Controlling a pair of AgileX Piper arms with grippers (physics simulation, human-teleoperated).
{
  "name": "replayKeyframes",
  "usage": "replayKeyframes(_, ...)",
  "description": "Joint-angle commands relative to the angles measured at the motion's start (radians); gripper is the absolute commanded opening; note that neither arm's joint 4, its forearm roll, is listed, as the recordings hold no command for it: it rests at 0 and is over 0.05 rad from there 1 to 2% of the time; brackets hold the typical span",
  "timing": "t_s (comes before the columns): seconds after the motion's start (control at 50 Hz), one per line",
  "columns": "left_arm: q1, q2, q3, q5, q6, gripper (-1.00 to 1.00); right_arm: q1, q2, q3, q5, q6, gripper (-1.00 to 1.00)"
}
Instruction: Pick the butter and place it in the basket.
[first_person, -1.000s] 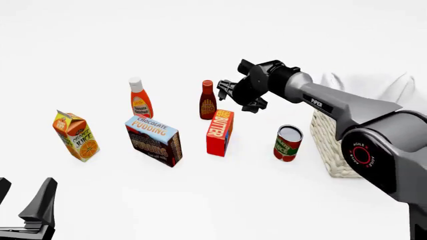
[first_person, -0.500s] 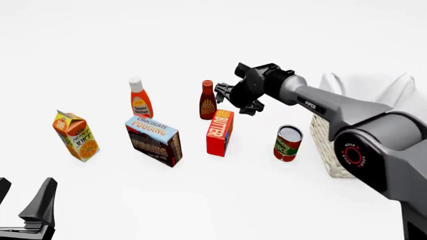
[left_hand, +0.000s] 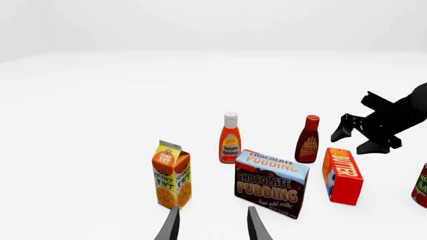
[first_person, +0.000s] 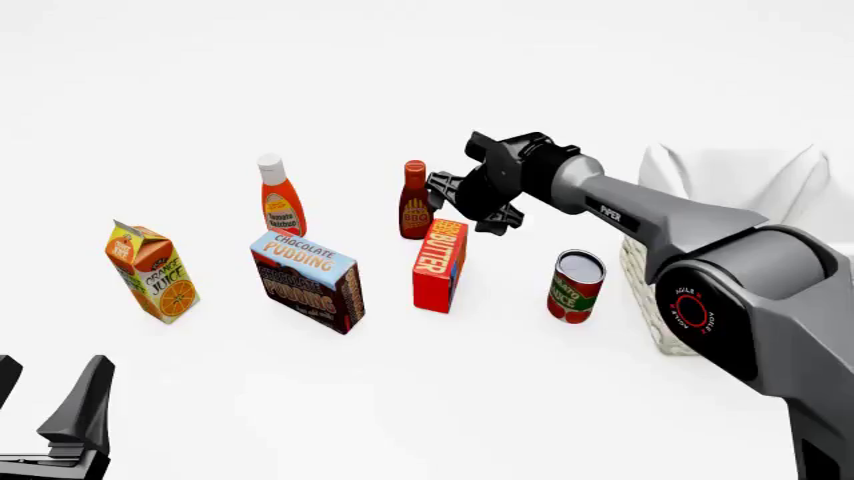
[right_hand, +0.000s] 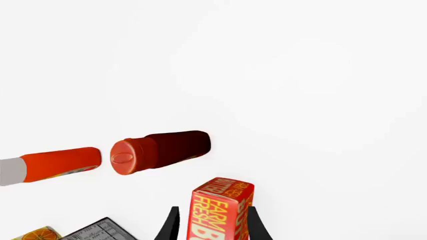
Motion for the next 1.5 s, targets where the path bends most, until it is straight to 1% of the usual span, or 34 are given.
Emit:
replayKeyframes(0.02, 0.000, 0.000, 0.000, 0.000, 0.000, 1.00, 0.003, 0.016, -0.013, 0.005, 0.004, 1.00)
replayKeyframes(0.22, 0.000, 0.000, 0.000, 0.000, 0.000, 1.00, 0.008, 0.035, -0.026, 0.010, 0.011, 1.00)
replayKeyframes(0.56, 0.000, 0.000, 0.000, 0.000, 0.000, 1.00, 0.026, 0.054, -0.017, 0.003, 0.025, 1.00)
replayKeyframes(1.12, 0.000, 0.000, 0.000, 0.000, 0.000, 1.00, 0.022, 0.081, -0.031, 0.001, 0.031, 1.00)
replayKeyframes(1.5, 0.000, 0.000, 0.000, 0.000, 0.000, 1.00, 0.030, 0.149, -0.074, 0.006, 0.046, 1.00)
